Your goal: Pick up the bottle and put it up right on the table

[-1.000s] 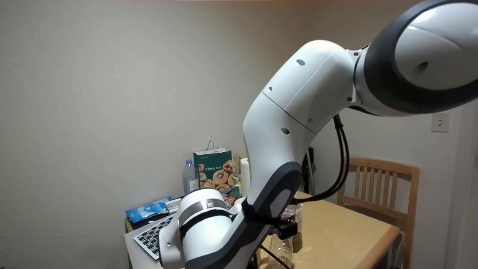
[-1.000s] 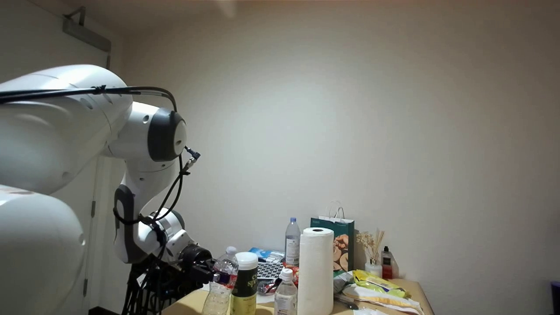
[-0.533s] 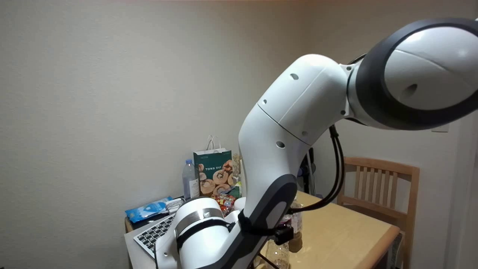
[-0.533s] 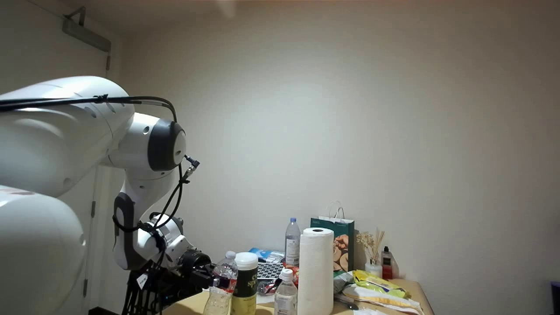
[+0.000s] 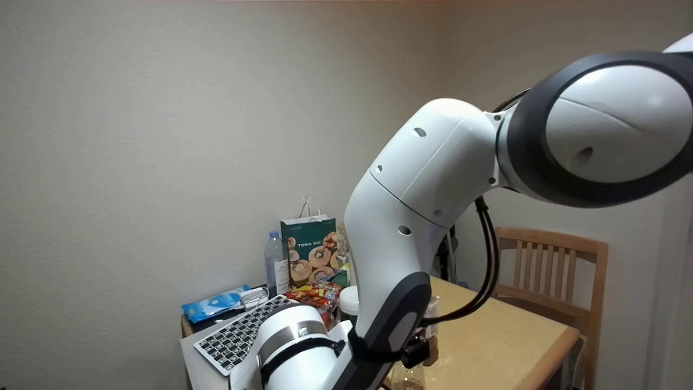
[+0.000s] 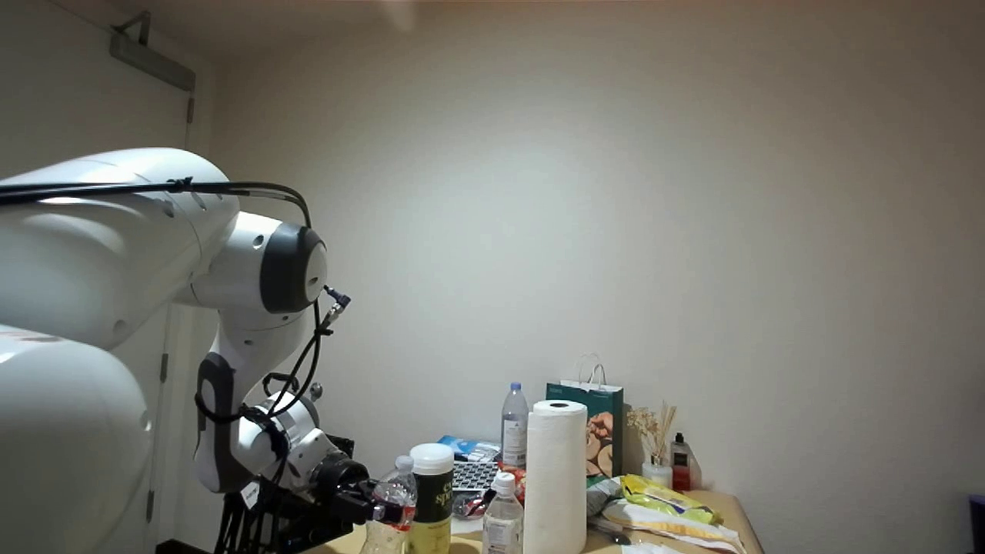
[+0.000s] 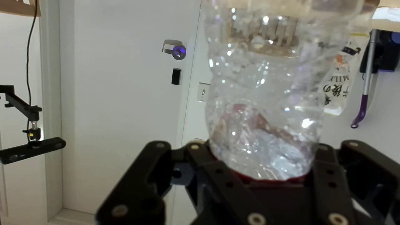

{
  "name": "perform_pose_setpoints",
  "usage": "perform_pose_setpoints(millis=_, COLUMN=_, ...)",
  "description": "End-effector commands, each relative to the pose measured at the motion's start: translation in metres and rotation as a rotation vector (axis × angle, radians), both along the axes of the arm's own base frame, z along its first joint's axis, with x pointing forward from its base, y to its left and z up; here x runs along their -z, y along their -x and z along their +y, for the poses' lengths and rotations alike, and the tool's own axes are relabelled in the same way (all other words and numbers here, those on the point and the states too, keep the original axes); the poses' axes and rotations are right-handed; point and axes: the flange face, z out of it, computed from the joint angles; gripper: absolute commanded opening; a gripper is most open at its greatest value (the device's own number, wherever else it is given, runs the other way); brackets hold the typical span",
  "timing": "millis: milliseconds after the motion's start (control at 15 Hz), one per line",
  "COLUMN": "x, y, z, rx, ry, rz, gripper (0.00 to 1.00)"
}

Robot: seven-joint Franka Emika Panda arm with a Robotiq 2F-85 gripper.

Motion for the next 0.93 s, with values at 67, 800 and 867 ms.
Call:
perform_pose_setpoints(millis=67, x=0.012, y=-0.003, z=0.001, rx=-0.022, ry=0.033, rz=-0.068, gripper=0.07)
perform_pose_setpoints(millis=800, x=0.019, y=-0.035, z=0.013, rx=-0.077, ry=0.053, rz=-0.196, gripper=0.33)
perform_pose_setpoints(millis=867, x=0.02, y=-0.034, z=0.015, rx=-0.08, ry=0.058, rz=-0.2, gripper=0.5)
